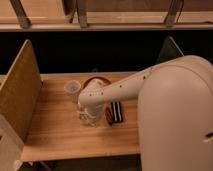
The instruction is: Knock the bottle over
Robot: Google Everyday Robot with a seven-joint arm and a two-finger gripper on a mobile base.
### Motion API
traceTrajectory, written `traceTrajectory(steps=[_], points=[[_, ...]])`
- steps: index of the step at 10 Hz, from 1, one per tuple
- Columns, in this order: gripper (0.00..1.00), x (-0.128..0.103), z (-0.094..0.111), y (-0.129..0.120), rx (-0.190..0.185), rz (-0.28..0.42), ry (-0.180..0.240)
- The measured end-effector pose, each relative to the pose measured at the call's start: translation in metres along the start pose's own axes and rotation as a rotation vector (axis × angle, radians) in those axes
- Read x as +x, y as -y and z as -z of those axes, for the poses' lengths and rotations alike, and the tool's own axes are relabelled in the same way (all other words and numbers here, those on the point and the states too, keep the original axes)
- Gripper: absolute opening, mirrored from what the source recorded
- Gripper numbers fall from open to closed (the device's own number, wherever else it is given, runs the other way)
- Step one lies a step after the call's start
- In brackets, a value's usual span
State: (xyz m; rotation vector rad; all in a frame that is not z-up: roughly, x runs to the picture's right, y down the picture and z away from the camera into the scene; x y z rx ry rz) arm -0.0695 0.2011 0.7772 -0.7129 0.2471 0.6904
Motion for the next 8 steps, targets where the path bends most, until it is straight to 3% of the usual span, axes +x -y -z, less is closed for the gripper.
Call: traceTrajectory(steps=[2, 4, 5, 6, 8], points=[[0.00, -0.023, -0.006, -0.034, -0.045, 0.103, 0.001], [0.00, -0.045, -0.010, -0.052, -0.055, 0.191, 0.002], [0.00, -0.059, -0.009, -0.052, -0.032, 0.232, 0.018], [0.00, -0.075, -0.005, -0.044, 0.015, 0.267, 0.046], [0.00, -0.104, 0.015, -0.003, 0.171, 0.299, 0.125]])
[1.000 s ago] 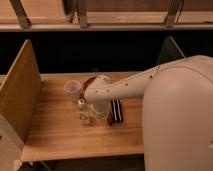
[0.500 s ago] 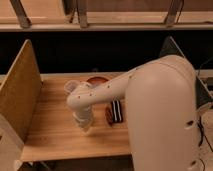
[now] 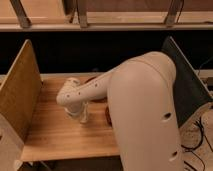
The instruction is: Knock the bottle over
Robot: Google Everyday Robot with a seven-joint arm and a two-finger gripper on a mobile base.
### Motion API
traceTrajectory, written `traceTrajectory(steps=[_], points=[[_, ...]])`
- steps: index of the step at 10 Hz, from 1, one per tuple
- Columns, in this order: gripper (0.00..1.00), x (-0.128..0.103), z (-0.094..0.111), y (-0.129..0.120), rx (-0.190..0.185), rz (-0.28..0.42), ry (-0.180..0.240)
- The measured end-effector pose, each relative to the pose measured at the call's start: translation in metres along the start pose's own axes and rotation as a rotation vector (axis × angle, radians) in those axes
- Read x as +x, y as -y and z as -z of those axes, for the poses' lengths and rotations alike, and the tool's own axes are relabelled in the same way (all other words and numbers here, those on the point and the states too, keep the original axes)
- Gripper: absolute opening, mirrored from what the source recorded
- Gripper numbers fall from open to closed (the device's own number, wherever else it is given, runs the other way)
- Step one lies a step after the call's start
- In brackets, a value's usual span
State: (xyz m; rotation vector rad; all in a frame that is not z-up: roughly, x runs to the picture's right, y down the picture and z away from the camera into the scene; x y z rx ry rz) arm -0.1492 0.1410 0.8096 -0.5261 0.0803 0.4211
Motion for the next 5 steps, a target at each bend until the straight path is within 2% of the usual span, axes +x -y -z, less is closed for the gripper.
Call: traceTrajectory(steps=[2, 4, 5], points=[[0.00, 0.002, 0.023, 0.058, 0.173, -0.028, 0.057], [0.01, 0.015, 0.044, 0.096, 0.281, -0.082, 0.093], [0.05, 0.018, 0.048, 0.103, 0.302, -0.092, 0.101]])
